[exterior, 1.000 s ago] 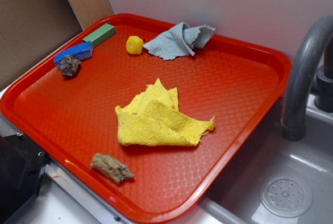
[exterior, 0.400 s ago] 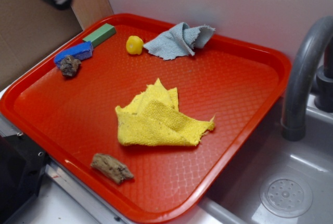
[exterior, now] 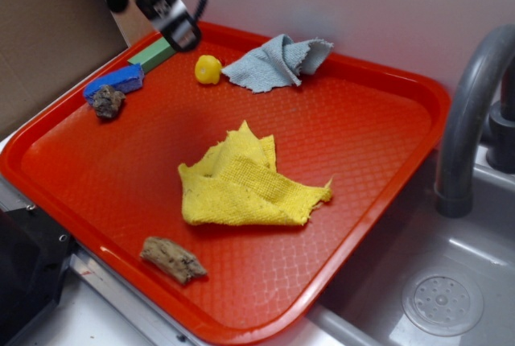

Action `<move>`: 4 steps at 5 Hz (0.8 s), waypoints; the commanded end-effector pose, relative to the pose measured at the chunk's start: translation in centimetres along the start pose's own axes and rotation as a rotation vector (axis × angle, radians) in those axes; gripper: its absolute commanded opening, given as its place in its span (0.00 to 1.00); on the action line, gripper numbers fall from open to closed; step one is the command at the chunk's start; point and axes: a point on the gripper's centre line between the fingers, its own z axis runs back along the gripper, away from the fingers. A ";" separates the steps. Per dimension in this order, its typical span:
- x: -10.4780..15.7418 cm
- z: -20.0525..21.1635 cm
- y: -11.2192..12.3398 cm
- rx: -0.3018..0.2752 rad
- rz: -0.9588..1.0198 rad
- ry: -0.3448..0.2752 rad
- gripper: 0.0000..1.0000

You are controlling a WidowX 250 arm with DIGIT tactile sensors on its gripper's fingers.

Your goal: Grab the blue cloth.

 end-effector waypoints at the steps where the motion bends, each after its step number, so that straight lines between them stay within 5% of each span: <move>1: -0.1 2.7 -0.8 -0.039 -0.010 -0.003 1.00; 3: -0.1 2.7 -0.8 -0.039 -0.010 -0.003 1.00; 4: 1.9 -0.4 -0.6 -0.025 -0.025 -0.026 1.00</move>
